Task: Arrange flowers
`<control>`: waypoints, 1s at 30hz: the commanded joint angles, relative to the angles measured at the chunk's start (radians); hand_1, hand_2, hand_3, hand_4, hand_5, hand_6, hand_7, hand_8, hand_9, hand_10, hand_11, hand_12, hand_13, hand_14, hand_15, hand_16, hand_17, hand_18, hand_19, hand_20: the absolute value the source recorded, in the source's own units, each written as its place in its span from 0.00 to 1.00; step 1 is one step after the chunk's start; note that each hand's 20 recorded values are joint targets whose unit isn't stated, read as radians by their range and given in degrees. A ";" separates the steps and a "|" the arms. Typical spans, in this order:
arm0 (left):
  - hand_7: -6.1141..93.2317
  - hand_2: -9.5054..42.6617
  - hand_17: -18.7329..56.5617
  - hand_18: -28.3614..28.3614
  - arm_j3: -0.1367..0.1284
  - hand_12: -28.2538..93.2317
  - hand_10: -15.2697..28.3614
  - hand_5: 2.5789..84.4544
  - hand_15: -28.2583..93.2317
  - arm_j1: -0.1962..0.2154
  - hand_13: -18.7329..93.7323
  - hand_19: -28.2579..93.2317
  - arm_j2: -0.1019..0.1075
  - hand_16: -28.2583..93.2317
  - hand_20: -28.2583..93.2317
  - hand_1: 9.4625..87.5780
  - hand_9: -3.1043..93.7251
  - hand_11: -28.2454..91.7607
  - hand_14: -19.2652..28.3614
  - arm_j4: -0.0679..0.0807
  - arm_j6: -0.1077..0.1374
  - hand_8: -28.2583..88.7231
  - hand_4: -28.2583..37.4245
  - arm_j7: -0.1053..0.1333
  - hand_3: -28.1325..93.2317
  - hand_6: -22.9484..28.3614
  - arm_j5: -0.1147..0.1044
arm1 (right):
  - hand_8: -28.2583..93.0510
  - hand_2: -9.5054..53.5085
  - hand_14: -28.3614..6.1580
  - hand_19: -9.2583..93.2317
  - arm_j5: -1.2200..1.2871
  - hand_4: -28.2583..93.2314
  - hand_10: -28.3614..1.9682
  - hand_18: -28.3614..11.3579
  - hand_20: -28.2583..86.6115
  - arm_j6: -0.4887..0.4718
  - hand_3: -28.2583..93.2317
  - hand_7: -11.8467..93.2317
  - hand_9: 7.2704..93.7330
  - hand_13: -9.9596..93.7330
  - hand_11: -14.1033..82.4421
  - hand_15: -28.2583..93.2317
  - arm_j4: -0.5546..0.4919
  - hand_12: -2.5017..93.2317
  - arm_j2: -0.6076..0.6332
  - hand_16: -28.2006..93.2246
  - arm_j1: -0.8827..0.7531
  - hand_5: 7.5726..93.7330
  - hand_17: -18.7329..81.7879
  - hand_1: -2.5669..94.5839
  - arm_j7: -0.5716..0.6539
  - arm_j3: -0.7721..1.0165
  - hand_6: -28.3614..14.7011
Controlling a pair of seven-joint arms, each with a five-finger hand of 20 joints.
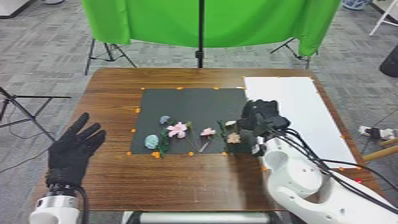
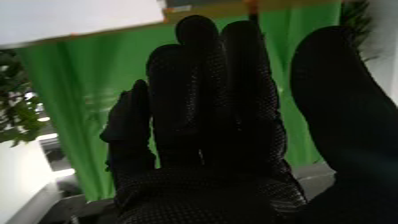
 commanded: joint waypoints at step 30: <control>0.13 0.31 0.13 1.00 0.040 0.32 0.72 0.37 0.65 -0.018 0.35 0.69 -0.023 0.16 0.26 0.10 0.35 0.38 0.95 0.084 -0.019 0.17 0.00 0.060 0.89 0.51 -0.030 | 0.12 0.29 0.28 0.57 1.532 0.00 0.43 0.18 0.45 -0.077 0.86 0.25 0.47 0.39 0.29 0.59 -0.045 0.17 -0.215 0.32 -0.604 0.44 0.17 0.17 -0.681 0.841 0.78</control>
